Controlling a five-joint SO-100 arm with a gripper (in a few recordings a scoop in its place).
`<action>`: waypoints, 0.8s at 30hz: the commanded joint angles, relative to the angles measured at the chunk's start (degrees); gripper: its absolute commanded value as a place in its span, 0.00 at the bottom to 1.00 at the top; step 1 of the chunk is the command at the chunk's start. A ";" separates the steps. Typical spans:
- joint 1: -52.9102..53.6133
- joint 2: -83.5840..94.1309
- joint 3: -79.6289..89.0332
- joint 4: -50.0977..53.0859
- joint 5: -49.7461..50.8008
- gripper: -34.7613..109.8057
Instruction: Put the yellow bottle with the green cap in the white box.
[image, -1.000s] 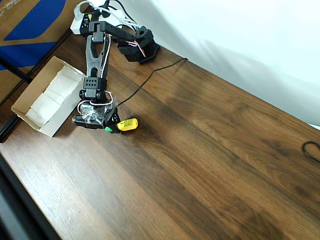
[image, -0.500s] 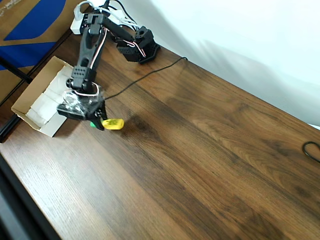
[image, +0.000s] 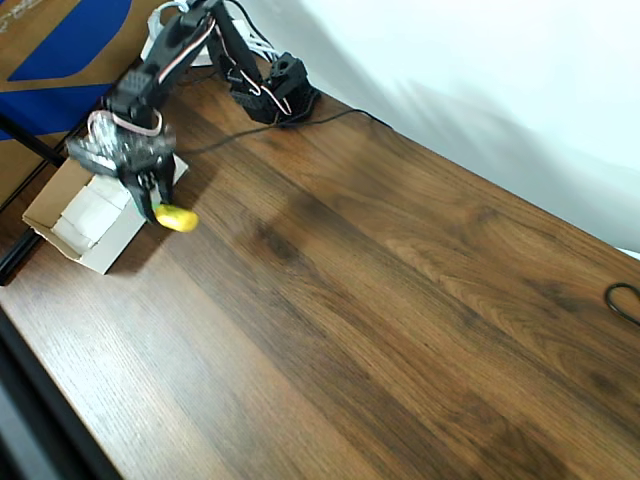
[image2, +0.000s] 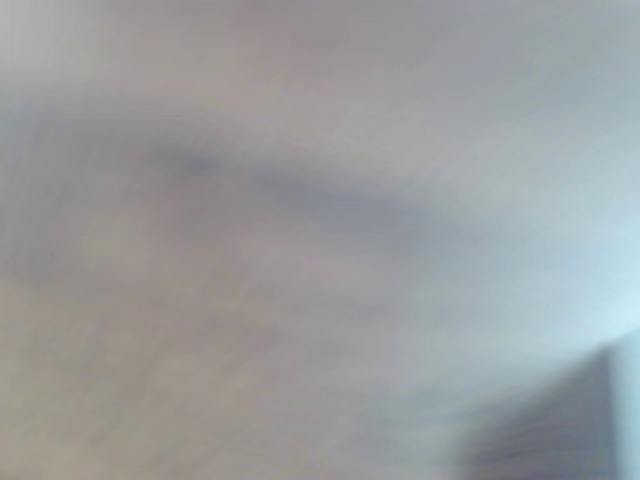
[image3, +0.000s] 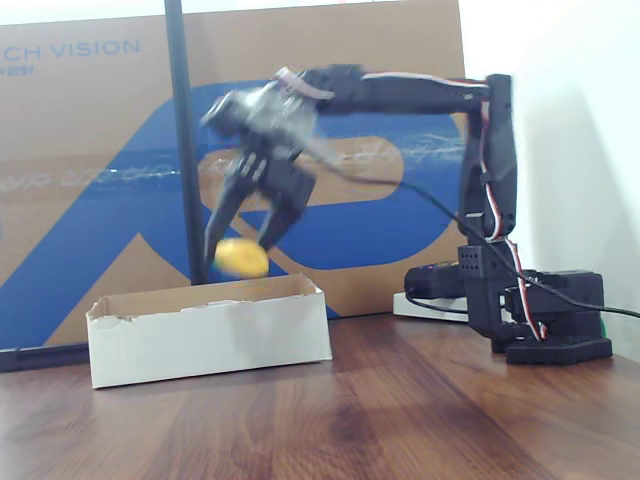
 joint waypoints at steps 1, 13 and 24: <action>1.67 10.28 -0.35 2.02 0.26 0.24; 15.38 17.23 -0.09 3.25 1.93 0.24; 34.37 12.66 3.87 -7.47 6.86 0.24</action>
